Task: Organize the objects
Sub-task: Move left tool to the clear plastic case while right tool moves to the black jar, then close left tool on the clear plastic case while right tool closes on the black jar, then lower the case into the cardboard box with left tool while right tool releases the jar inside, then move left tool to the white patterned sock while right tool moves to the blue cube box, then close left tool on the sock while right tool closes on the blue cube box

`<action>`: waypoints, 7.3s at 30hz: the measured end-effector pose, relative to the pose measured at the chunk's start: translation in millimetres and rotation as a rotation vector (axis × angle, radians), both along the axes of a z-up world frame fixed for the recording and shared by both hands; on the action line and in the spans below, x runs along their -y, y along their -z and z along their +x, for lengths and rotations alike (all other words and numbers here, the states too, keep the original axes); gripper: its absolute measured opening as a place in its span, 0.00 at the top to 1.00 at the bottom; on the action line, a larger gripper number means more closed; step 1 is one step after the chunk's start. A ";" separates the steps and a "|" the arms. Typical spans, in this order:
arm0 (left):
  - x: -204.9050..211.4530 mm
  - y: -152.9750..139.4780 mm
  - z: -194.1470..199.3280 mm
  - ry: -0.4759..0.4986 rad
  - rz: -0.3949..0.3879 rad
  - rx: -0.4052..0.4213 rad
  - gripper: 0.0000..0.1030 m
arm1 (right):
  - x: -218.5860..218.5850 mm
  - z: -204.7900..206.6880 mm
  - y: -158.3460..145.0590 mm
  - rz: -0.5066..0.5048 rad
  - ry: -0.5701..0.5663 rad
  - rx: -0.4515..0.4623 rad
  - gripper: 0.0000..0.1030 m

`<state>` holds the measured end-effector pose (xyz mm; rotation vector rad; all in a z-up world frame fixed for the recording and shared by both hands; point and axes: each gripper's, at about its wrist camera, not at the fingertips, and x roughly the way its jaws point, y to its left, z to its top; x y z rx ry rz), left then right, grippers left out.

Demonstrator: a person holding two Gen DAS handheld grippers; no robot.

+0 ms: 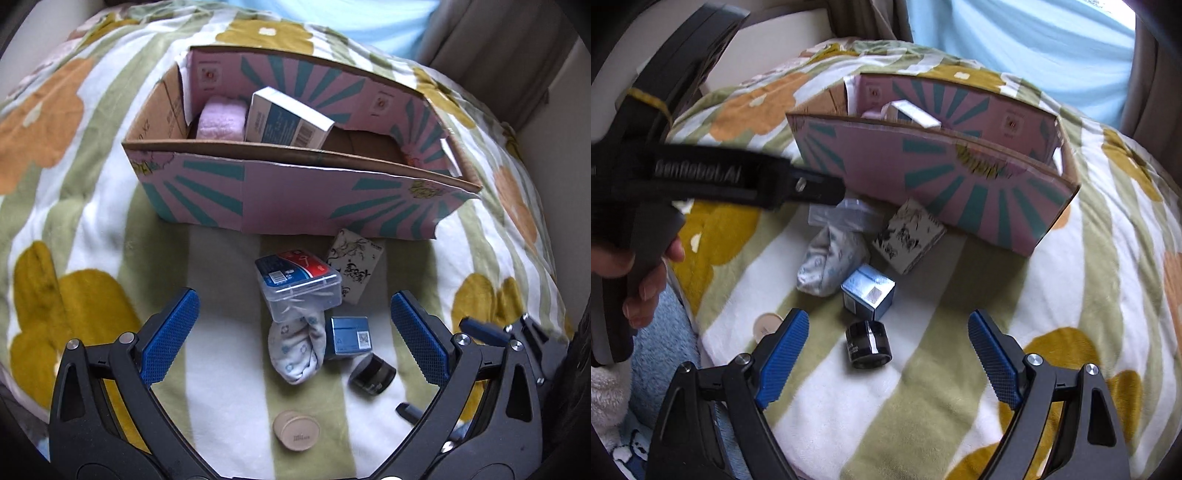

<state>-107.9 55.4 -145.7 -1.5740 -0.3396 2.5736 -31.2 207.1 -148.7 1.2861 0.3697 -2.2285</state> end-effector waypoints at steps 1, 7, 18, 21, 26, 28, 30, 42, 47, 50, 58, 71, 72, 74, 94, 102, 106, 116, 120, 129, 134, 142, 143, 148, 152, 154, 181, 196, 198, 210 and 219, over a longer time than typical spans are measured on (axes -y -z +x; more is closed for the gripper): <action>-1.2 4.5 -3.3 -0.009 -0.003 0.006 0.00 | 0.1 -0.2 6.7 0.001 -0.004 0.007 0.17; -7.5 28.5 -20.3 -0.035 -0.006 0.042 0.01 | 5.0 -3.9 35.5 0.021 -0.020 0.033 0.17; -8.3 51.9 -34.4 -0.052 0.007 0.087 0.15 | 17.6 0.9 62.9 0.050 -0.050 0.065 0.35; -7.3 53.8 -35.3 -0.049 0.014 0.090 0.32 | 19.1 3.6 66.0 0.065 -0.055 0.067 0.42; -7.2 55.4 -35.0 -0.034 0.042 0.083 0.42 | 19.8 7.4 65.7 0.054 -0.052 0.078 0.53; -8.5 54.9 -34.3 -0.025 0.033 0.078 0.43 | 20.7 8.7 65.2 0.044 -0.052 0.088 0.62; -7.7 54.2 -33.4 -0.026 0.037 0.074 0.43 | 22.0 10.4 64.5 0.035 -0.053 0.100 0.67; -0.6 34.9 -30.4 -0.013 0.070 0.035 0.45 | 23.8 27.7 52.8 0.023 -0.031 0.082 0.67; 9.4 23.0 -10.1 0.004 0.080 0.001 0.45 | 23.2 34.0 38.8 0.010 -0.016 0.068 0.67; 13.0 7.6 -0.8 0.014 0.086 -0.029 0.45 | 23.3 39.9 27.4 0.006 -0.002 0.057 0.67; 21.2 -41.7 15.3 0.032 0.105 -0.125 0.45 | 14.7 7.7 -16.4 -0.028 0.075 0.012 0.68; 40.0 -124.7 17.5 0.110 0.064 -0.269 0.45 | 5.1 -31.6 -98.3 -0.076 0.159 -0.045 0.68; 40.2 -128.9 14.5 0.117 0.058 -0.274 0.44 | 5.9 -35.3 -106.1 -0.077 0.163 -0.054 0.68; 41.0 -136.4 6.6 0.127 0.042 -0.284 0.45 | 7.8 -44.7 -119.4 -0.084 0.175 -0.064 0.68; 45.3 -111.7 -114.1 0.191 -0.052 -0.216 0.45 | 16.9 -190.5 -112.0 -0.046 0.311 0.045 0.68; 46.5 -68.1 -155.4 0.185 -0.039 -0.143 0.45 | 17.1 -225.1 -78.3 -0.030 0.336 0.100 0.68; 43.0 -56.2 -163.4 0.188 -0.033 -0.126 0.45 | 15.8 -232.1 -69.6 -0.036 0.337 0.116 0.68; 37.3 -58.0 -157.3 0.173 -0.074 -0.153 0.00 | 19.2 -233.4 -64.4 -0.006 0.326 0.102 0.23; 39.2 -57.7 -151.2 0.180 -0.074 -0.154 0.00 | 14.5 -232.3 -67.3 -0.018 0.348 0.092 0.21; 37.8 -62.9 -141.4 0.185 -0.068 -0.153 0.00 | 11.9 -228.0 -68.3 -0.036 0.358 0.116 0.21; 40.2 -73.4 -132.2 0.186 -0.078 -0.171 0.00 | 11.9 -220.7 -76.0 -0.031 0.354 0.096 0.21; 50.8 -107.5 -101.8 0.174 -0.089 -0.215 0.00 | 5.1 -192.6 -108.1 -0.039 0.363 0.038 0.21; 51.7 -113.8 -96.9 0.175 -0.091 -0.223 0.00 | 4.1 -187.2 -114.3 -0.045 0.361 0.029 0.21; 53.0 -145.8 -65.3 0.180 -0.107 -0.279 0.00 | 5.1 -159.6 -142.4 -0.060 0.338 -0.018 0.21; 54.5 -160.9 -36.8 0.181 -0.121 -0.309 0.00 | 3.8 -131.8 -159.4 -0.091 0.309 -0.048 0.21; 55.8 -164.4 -19.5 0.189 -0.127 -0.332 0.00 | 2.6 -115.5 -164.9 -0.102 0.282 -0.069 0.21; 7.9 -4.9 41.2 0.643 -0.133 -0.142 0.00 | -5.2 -29.7 -28.4 -0.108 -0.094 -0.011 0.21; -8.1 60.7 16.8 0.683 -0.121 -0.017 0.00 | 17.5 -47.6 40.2 -0.066 -0.175 0.100 0.21; -8.1 64.4 14.3 0.679 -0.114 -0.011 0.00 | 19.2 -49.3 44.0 -0.075 -0.181 0.118 0.21; -13.8 80.6 5.9 0.707 -0.095 0.007 0.12 | 19.9 -57.6 60.6 -0.101 -0.200 0.188 0.44; -15.4 83.6 4.9 0.727 -0.046 0.016 0.38 | 22.9 -54.0 63.6 -0.101 -0.204 0.186 0.57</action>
